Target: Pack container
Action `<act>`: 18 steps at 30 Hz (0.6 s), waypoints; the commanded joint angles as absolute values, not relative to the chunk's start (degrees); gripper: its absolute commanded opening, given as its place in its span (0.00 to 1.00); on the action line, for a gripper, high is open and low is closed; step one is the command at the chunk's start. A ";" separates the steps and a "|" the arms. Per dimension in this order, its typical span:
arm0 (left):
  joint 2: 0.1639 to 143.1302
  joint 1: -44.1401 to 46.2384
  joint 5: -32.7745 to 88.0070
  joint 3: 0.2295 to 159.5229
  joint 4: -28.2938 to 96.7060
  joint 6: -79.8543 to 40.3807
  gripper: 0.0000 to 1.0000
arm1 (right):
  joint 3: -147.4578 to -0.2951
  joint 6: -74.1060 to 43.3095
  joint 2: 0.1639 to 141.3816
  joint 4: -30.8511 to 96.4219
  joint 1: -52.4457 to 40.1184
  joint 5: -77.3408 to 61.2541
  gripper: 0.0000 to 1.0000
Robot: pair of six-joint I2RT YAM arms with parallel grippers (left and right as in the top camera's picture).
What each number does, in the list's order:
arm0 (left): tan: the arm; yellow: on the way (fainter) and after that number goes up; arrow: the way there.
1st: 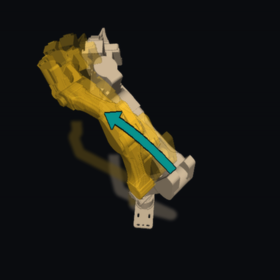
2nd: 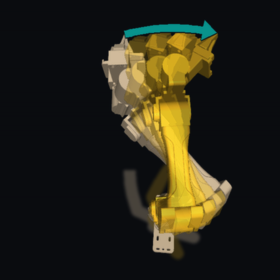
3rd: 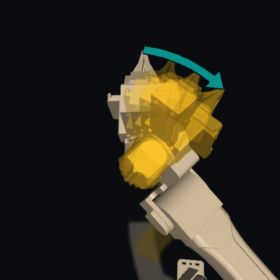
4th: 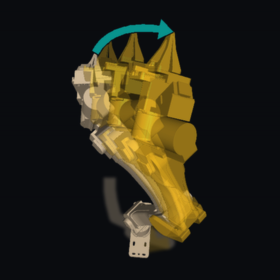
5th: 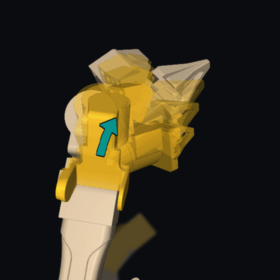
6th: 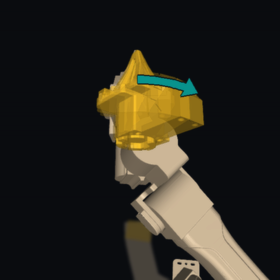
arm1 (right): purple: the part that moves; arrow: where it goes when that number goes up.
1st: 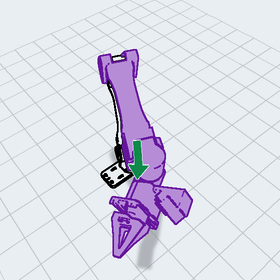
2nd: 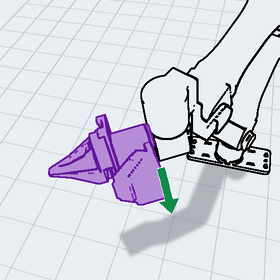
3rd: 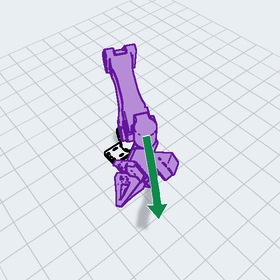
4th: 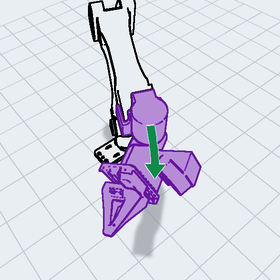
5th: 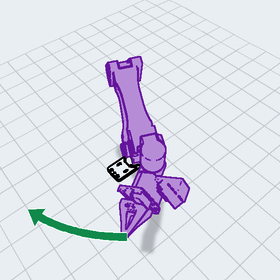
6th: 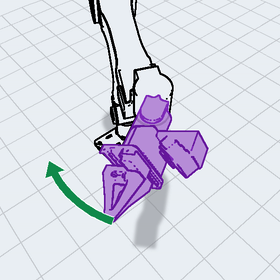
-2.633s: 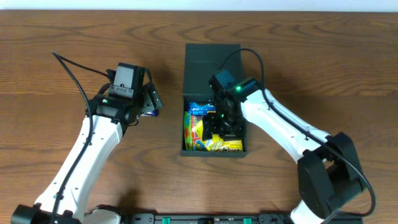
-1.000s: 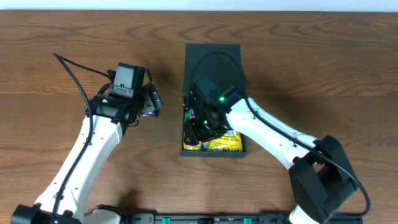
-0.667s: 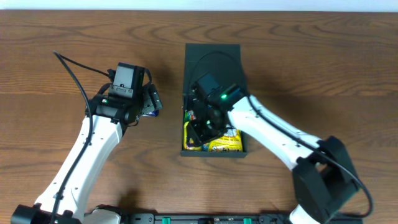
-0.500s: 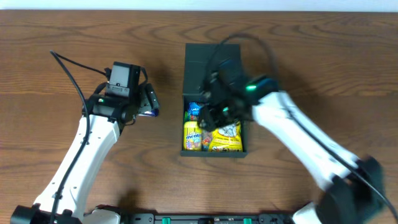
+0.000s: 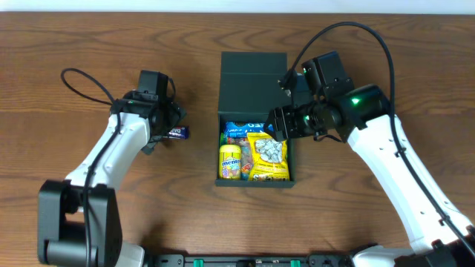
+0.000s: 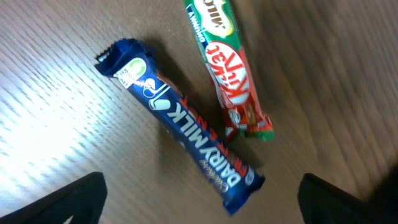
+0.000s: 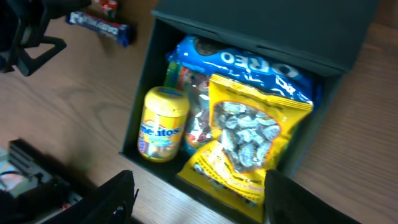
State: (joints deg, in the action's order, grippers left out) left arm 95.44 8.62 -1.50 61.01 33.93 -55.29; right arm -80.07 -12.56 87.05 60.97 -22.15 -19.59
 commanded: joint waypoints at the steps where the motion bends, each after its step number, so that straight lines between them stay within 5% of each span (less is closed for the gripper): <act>1: 97.34 8.10 -1.48 60.99 33.32 -61.65 0.93 | -79.81 -12.75 87.33 61.73 -21.71 -16.78 0.68; 6: 100.09 6.98 0.12 60.99 32.91 -64.55 0.77 | -79.81 -12.78 87.33 62.24 -21.71 -16.49 0.70; 18: 104.77 3.84 1.50 60.99 31.57 -64.49 0.67 | -79.81 -12.78 87.33 62.54 -21.71 -16.43 0.76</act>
State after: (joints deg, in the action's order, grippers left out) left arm 103.96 4.58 1.41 61.01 32.10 -64.34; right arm -80.07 -12.56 87.05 62.39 -22.15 -16.86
